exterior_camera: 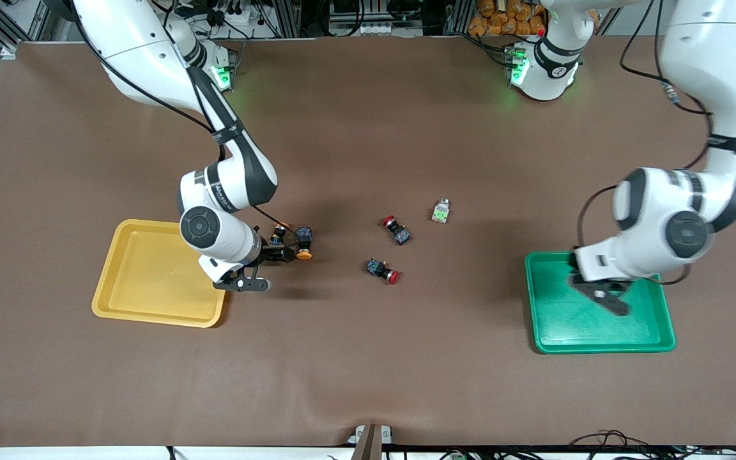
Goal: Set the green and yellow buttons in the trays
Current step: 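Place the green button in the green tray while the right gripper grasps a yellow button, then carry the yellow button toward the yellow tray while the left gripper reaches another green button, then grasp the green button with the left gripper while the right gripper lowers the yellow button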
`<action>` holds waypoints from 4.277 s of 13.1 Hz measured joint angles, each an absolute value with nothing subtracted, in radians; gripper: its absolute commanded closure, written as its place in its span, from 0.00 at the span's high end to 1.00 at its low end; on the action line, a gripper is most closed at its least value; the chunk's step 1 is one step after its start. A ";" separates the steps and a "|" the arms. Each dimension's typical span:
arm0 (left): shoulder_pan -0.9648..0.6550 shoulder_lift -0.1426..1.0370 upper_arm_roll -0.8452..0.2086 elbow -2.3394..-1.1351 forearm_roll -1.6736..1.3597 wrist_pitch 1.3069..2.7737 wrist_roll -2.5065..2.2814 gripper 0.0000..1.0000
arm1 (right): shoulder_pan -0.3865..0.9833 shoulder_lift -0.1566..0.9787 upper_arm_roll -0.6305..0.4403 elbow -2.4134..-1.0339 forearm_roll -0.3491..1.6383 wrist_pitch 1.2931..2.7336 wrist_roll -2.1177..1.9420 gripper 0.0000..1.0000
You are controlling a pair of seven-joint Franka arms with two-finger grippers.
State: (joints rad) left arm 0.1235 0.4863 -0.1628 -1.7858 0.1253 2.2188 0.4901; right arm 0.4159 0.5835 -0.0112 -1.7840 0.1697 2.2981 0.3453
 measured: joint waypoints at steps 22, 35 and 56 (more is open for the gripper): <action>0.175 0.614 -0.350 -1.670 0.123 2.108 0.259 1.00 | 0.440 0.498 -0.022 -2.064 0.170 2.610 0.286 1.00; -0.022 0.568 -0.561 -1.939 0.123 2.267 -0.537 1.00 | 0.477 0.522 -0.018 -2.077 0.170 2.667 0.287 0.00; -0.064 0.547 -0.554 -2.107 0.327 2.491 -0.564 0.01 | 0.114 0.319 -0.040 -1.858 0.166 2.085 -0.038 0.00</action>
